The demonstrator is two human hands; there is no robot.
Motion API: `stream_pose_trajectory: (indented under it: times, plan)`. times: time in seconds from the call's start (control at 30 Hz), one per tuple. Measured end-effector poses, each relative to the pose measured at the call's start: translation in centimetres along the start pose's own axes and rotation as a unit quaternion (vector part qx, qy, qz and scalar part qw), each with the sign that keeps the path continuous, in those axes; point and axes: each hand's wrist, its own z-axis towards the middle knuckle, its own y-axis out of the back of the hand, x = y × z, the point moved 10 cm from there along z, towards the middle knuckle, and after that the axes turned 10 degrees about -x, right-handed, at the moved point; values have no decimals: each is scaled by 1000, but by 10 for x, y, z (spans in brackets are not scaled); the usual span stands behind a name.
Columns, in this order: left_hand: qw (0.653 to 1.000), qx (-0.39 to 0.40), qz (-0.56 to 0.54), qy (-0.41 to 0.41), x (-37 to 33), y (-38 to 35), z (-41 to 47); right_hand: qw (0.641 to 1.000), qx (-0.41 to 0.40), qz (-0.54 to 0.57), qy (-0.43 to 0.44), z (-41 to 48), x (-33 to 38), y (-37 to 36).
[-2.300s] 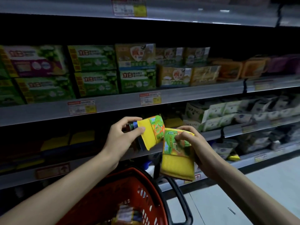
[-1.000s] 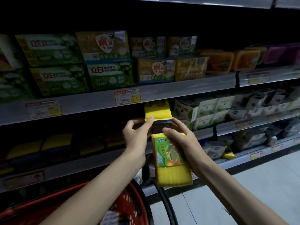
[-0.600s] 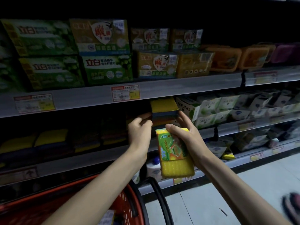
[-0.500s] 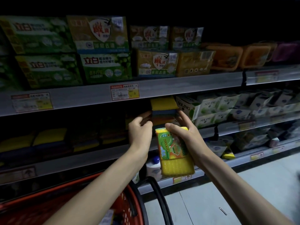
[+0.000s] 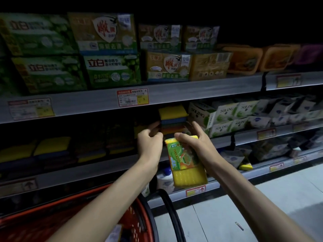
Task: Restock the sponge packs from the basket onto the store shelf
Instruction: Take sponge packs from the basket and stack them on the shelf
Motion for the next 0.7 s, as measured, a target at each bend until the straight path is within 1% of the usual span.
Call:
stream_pose_trajectory:
  times: [0.17,0.47,0.6,0.7]
  plan:
    - [1000,-9,14,-2,1,0,1,1000,-7,-13,9,-2,5,1]
    - [1000,-13,0,5,2,0,5,998,-41,-39,19,-8,13,20]
    - [1000,-21,-1,9,4,4,7,998,-31,-47,-5,-8,10,29]
    - [1000,-20,-2,13,8,4,7,996,-22,-90,-9,-6,8,29]
